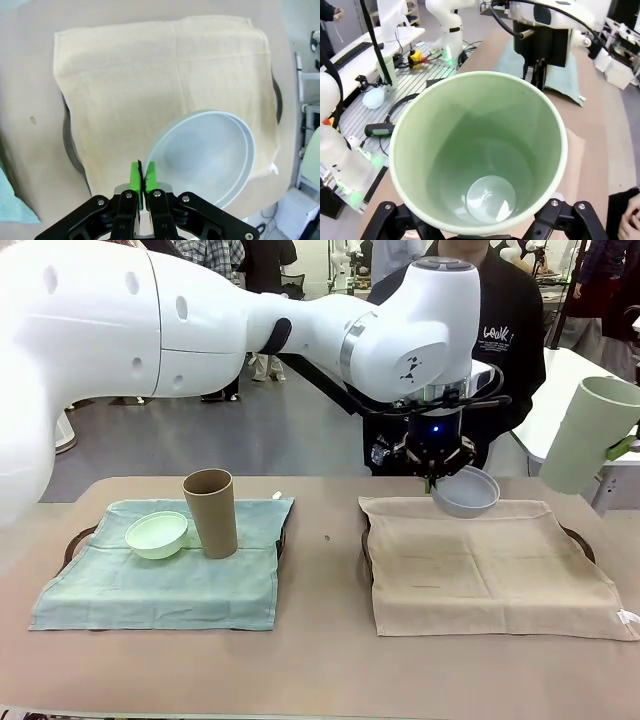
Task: Set up a tray with a mat and arrange the tableware.
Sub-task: Place the Picnic Bowl and Reusable plastic cup back onto the Handle tray in front of the human's position.
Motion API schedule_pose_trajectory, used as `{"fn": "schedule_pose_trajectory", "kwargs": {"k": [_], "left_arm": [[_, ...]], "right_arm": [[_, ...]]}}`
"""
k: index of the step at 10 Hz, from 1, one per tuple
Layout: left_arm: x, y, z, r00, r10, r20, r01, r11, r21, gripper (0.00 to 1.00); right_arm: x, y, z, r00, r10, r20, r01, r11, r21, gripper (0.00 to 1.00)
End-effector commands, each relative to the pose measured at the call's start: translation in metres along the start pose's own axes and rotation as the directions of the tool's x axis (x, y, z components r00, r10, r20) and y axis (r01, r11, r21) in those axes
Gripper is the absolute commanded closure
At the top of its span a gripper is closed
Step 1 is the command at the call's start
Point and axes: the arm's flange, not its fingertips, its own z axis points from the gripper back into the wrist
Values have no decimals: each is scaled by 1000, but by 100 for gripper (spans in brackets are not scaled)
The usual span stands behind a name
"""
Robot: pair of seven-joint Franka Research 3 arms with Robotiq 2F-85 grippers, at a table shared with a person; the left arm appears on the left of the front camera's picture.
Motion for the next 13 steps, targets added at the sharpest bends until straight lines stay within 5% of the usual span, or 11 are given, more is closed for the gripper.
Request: {"fn": "schedule_pose_trajectory", "kwargs": {"k": [1,7,13], "left_arm": [[1,-4,8,1000,10,19,-10,1000,-6,96],[0,21,-75,995,-40,-92,33,997,-70,96],[-17,52,-88,997,21,-79,-23,1000,-21,96]], "right_arm": [[-2,-5,-11,1000,-2,10,1,1000,23,14],[-74,-46,-92,1000,-8,-24,13,974,228,14],[-117,-62,-105,995,-35,-93,41,997,63,14]]}}
